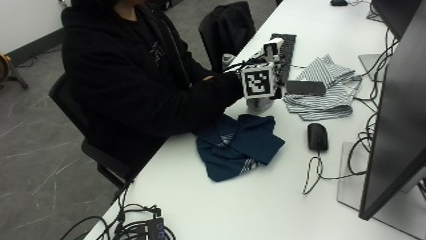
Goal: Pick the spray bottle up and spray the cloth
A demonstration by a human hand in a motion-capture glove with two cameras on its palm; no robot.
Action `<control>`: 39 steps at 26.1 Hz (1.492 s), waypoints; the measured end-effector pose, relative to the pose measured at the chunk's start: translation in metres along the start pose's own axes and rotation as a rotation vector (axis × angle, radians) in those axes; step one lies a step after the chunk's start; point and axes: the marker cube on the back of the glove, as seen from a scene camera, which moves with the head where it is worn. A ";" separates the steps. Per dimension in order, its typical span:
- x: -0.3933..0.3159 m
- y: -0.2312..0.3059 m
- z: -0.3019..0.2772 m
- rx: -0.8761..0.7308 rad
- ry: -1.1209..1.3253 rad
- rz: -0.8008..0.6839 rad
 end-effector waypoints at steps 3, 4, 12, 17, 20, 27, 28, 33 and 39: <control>0.000 -0.002 0.000 0.008 -0.007 -0.005; -0.001 0.000 0.000 0.005 -0.012 -0.005; 0.002 0.003 0.000 -0.015 -0.027 -0.014; 0.005 0.009 -0.005 -0.130 -0.033 0.001; 0.015 0.019 -0.017 -0.190 0.024 0.002; 0.028 0.052 -0.094 -0.165 0.277 -0.071; 0.026 0.061 -0.105 -0.178 0.304 -0.083; 0.007 0.112 -0.156 -0.318 0.502 -0.123; -0.001 0.164 -0.177 -0.447 0.677 -0.134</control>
